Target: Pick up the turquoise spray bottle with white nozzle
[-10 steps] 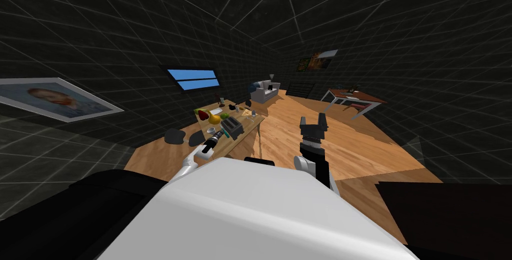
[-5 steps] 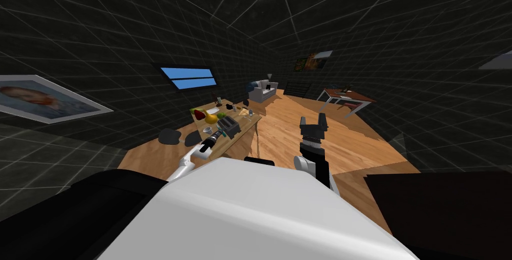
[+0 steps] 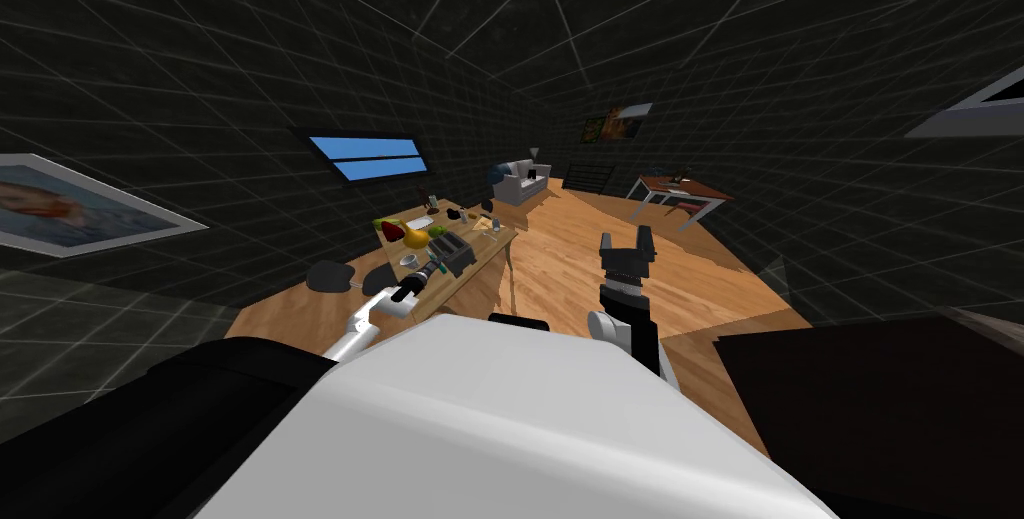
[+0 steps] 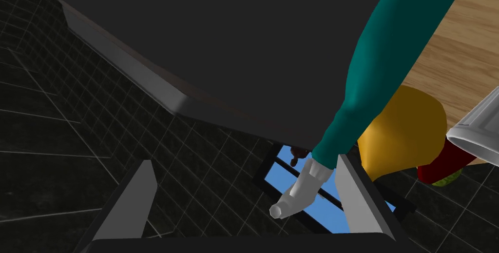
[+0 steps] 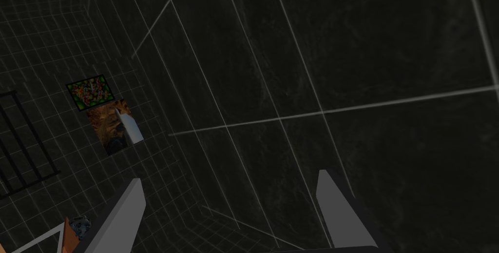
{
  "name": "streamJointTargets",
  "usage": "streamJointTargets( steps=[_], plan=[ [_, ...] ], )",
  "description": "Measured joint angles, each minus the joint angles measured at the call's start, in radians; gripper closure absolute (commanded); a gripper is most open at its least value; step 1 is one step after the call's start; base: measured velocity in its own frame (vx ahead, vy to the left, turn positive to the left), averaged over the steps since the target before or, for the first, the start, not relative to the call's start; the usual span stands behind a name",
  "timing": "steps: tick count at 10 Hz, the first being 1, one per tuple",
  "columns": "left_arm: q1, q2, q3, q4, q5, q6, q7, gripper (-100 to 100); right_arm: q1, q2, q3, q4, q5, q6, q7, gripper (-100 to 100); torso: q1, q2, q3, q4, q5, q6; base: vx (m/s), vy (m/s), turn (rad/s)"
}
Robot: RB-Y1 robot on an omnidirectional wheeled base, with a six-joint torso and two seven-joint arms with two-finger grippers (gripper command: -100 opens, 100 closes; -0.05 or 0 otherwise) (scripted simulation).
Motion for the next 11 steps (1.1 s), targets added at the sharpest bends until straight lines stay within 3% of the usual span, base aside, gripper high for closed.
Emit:
streamJointTargets(
  steps=[11],
  plan=[
    [0.034, 0.145, -0.01, -0.052, 0.281, 0.168, 0.01, -100, 0.0, 0.0, 0.0, 0.0, 0.0, 0.0, 0.0, 0, 0.003, -0.001, 0.0, 0.0, 0.001, 0.0, -0.007, -0.029, -0.053]
  ],
)
